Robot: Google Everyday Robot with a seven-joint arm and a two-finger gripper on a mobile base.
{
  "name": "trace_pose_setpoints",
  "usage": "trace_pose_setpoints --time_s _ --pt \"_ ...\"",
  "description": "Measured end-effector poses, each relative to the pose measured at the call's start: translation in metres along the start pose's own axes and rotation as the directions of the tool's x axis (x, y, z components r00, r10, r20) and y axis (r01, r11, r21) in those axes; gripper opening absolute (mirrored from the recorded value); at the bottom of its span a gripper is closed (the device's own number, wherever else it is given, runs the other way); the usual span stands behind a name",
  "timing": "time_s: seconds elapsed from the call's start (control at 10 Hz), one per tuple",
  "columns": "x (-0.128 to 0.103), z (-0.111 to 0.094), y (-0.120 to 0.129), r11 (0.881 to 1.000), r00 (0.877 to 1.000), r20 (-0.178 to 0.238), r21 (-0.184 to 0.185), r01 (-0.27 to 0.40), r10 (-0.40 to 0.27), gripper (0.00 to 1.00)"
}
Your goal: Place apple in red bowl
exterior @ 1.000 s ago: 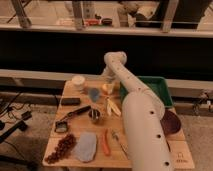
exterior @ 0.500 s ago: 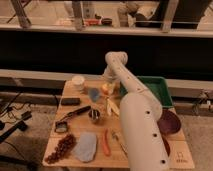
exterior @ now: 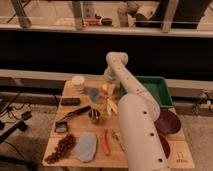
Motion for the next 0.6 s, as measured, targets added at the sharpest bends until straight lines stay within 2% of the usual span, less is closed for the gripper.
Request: trace_pose_setpoints --time_s 0.2,0.3,0.6 --pt "-0.0018 0.0022 0.0008 1.0 1.0 0.022 -0.005 0.009 -0.009 0.62" --pt "-0.0024 0.0035 0.0014 1.0 0.999 0.033 -0.009 0.013 -0.013 0.57" --pt "-0.0029 0.0045 0.0025 1.0 0.998 0.052 -0.014 0.022 -0.021 0.57"
